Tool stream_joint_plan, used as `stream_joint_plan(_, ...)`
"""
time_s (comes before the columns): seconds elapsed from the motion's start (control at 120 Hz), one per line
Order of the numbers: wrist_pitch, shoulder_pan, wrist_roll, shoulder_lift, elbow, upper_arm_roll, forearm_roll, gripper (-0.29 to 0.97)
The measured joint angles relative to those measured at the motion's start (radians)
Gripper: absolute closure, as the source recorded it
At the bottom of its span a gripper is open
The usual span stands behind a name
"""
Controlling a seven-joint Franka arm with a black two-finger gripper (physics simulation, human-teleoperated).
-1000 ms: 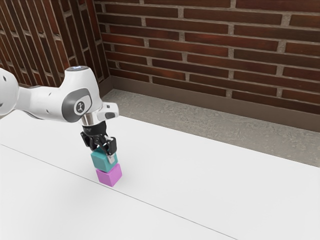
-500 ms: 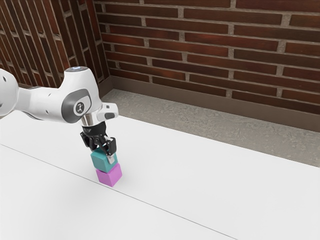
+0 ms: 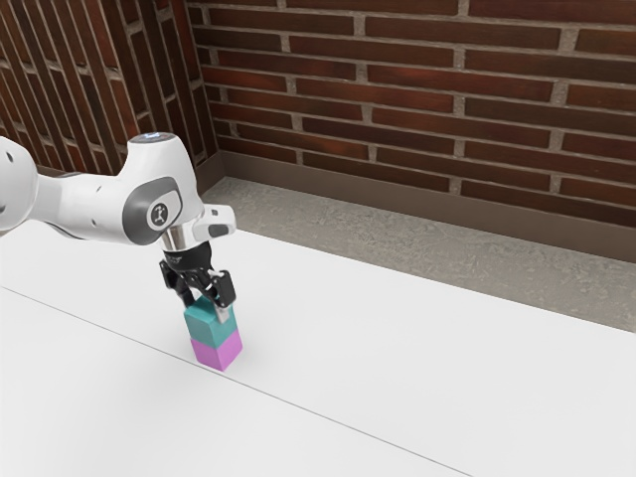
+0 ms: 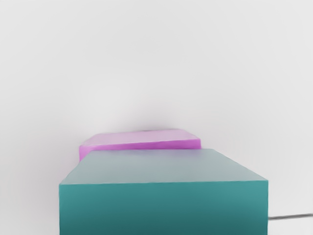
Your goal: Pick up the blue block with one arm, and put the blue block on the pink block with one arm
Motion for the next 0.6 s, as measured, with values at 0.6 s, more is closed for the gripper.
stream_joint_plan(0.6, -0.314, 0.005, -0.023, -0.274, 0.18, 0.012, 0.099, 0.01)
